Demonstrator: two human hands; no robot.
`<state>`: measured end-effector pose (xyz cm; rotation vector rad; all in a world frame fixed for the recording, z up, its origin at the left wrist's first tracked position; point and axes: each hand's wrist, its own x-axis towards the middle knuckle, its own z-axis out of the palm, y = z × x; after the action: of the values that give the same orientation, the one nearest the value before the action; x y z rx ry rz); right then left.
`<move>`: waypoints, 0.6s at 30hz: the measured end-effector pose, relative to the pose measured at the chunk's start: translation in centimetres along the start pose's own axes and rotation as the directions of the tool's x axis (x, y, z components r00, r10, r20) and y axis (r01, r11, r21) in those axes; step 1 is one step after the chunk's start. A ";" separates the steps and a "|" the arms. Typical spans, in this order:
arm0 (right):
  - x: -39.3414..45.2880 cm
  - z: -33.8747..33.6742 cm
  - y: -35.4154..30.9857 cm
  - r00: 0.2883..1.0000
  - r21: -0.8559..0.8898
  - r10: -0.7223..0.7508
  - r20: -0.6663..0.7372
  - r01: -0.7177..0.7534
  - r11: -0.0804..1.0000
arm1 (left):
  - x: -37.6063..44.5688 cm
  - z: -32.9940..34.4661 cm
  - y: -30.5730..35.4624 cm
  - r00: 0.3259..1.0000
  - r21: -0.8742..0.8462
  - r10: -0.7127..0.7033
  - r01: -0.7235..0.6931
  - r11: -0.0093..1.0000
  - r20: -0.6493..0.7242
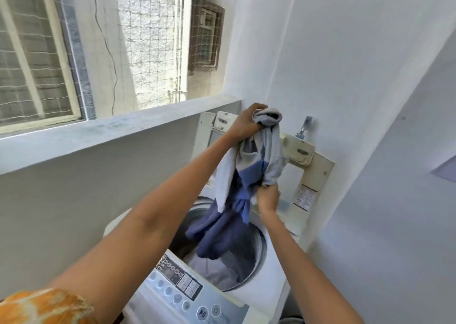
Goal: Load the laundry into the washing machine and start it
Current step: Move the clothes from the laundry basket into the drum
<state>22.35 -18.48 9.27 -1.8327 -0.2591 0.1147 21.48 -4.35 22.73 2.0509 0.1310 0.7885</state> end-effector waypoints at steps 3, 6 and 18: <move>0.2 1.0 4.0 0.914 -0.074 0.054 0.402 -0.026 0.997 | -3.0 -1.1 -4.0 0.992 -0.015 -0.073 0.075 0.997 0.105; 0.6 2.2 7.0 0.803 -0.065 0.059 0.593 -0.025 0.998 | -6.0 -1.1 -8.7 0.952 -0.059 -0.193 0.212 0.975 0.238; 2.8 7.4 15.5 0.947 -0.222 0.293 0.132 -0.260 0.940 | -12.9 -0.2 -25.1 0.691 0.014 -0.626 0.667 0.745 0.363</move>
<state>25.30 -14.85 -7.48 -2.0589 -0.1270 0.4524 16.21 5.56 -3.17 1.8001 0.5664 -0.0206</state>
